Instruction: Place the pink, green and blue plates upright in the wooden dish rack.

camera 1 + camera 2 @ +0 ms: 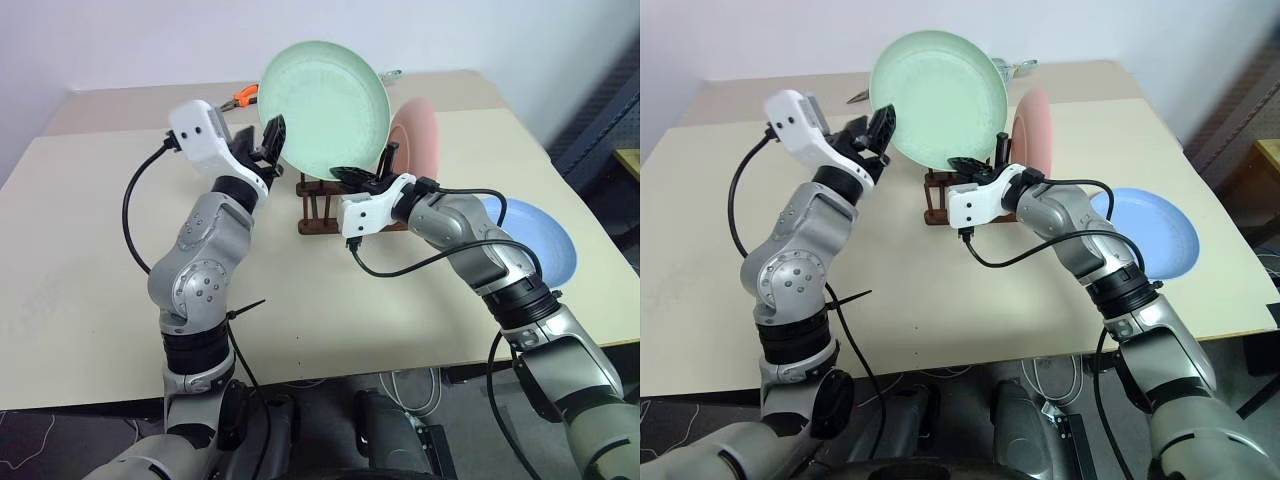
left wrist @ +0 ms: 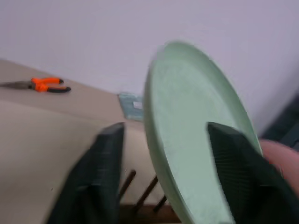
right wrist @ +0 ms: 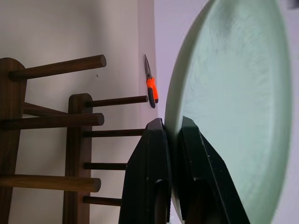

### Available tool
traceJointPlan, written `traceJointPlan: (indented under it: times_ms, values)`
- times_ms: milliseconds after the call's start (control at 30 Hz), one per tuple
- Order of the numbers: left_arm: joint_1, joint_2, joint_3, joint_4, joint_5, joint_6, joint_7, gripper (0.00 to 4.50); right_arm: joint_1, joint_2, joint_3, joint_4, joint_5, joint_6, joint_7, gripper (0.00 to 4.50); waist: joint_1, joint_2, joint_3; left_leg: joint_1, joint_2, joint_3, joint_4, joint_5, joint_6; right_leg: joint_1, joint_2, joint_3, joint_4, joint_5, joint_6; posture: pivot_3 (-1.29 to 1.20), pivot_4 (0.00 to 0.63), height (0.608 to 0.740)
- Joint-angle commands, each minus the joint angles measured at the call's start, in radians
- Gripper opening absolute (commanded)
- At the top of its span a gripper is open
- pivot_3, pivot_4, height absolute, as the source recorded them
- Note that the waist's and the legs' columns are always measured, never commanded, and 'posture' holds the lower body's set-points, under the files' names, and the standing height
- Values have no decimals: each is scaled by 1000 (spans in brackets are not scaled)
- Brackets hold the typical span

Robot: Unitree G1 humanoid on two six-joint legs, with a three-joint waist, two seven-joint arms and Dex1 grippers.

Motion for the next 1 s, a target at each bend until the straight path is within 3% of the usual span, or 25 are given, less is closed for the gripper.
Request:
traceJointPlan:
  times_ms: [33,133,267,333,533,633,1000]
  values:
    - [-33,90,84,4,86,-125,4,2974,11,9,-64,-70,53,2,-10,0,-1,0,0,0,0,0,0,0,0,0,0,0,0,0,0,0,150,739]
    - [45,279,28,63,270,-193,-71,2974,41,30,-150,-140,202,25,13,0,-4,0,0,1,0,0,-1,0,0,0,1,0,0,0,0,0,150,739]
    - [217,473,-96,119,433,-339,-244,2974,102,108,-280,-321,585,222,129,0,2,1,0,2,1,0,-2,-3,5,0,2,2,0,0,-1,0,150,739]
    - [297,485,-117,133,406,-381,-343,2974,128,147,-333,-429,778,389,156,0,6,1,0,2,1,-1,-2,-4,7,1,1,1,0,0,-1,0,150,739]
    - [459,473,-234,56,302,-419,-617,2974,144,250,-484,-600,1267,803,49,0,3,2,1,1,1,-2,-1,-5,7,0,-1,1,0,-1,-4,0,150,739]
    - [488,448,-282,-1,258,-382,-680,2974,154,269,-507,-603,1339,878,-2,0,1,3,1,1,1,-2,-2,-5,7,0,-1,1,0,-1,-5,0,150,739]
    - [503,415,-325,-65,236,-310,-732,2974,152,277,-539,-427,1375,940,-38,0,1,5,1,1,1,0,-2,-4,8,-1,0,1,0,0,-3,0,150,739]
